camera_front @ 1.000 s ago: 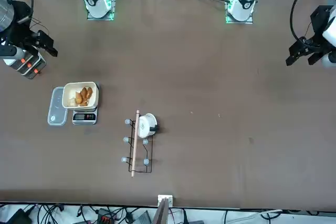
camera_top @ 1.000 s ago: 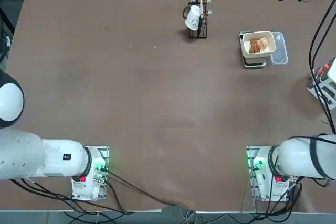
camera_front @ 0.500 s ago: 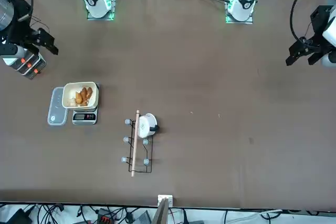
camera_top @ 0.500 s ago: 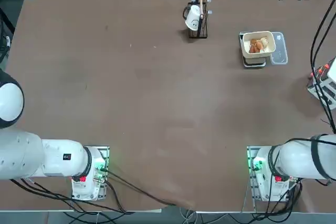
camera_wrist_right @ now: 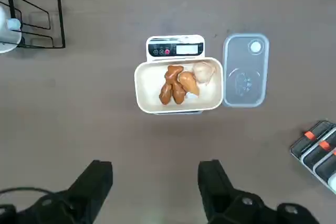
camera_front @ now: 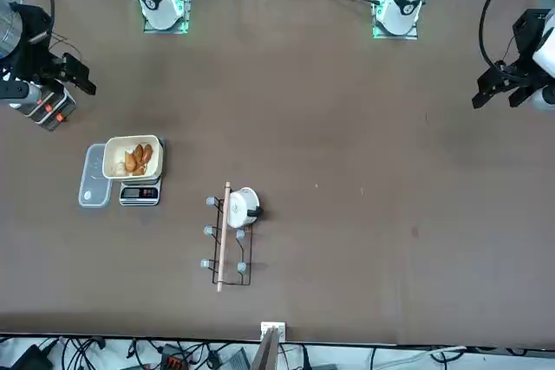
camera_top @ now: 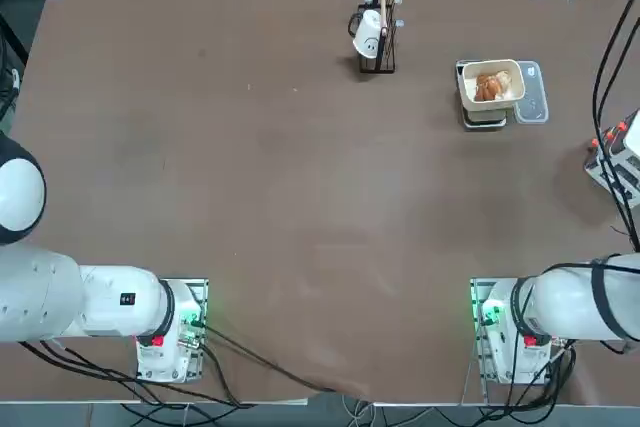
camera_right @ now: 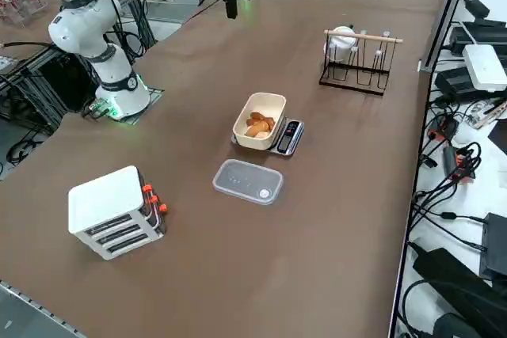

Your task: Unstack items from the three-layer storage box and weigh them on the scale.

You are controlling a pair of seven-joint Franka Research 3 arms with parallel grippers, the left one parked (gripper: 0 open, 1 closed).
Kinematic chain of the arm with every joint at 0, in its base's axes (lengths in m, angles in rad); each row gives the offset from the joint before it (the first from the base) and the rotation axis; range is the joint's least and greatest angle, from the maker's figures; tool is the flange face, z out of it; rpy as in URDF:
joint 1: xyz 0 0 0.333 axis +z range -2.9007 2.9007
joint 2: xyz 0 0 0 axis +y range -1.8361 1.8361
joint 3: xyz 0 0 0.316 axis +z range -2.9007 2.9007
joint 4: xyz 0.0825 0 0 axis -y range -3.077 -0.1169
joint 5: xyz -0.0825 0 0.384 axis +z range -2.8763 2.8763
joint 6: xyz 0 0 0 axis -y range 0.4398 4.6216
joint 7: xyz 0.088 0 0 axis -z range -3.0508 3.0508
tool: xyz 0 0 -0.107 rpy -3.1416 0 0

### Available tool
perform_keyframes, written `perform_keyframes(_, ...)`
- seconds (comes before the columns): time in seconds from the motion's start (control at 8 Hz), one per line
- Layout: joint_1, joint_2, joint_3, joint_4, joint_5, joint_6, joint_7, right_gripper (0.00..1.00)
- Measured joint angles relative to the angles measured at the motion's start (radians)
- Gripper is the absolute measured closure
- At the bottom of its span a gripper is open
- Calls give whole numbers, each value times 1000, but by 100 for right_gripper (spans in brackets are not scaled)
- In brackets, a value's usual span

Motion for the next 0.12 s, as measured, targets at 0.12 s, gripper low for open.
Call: perform_keyframes(0.12,0,4,0,2,-11,7,0,0)
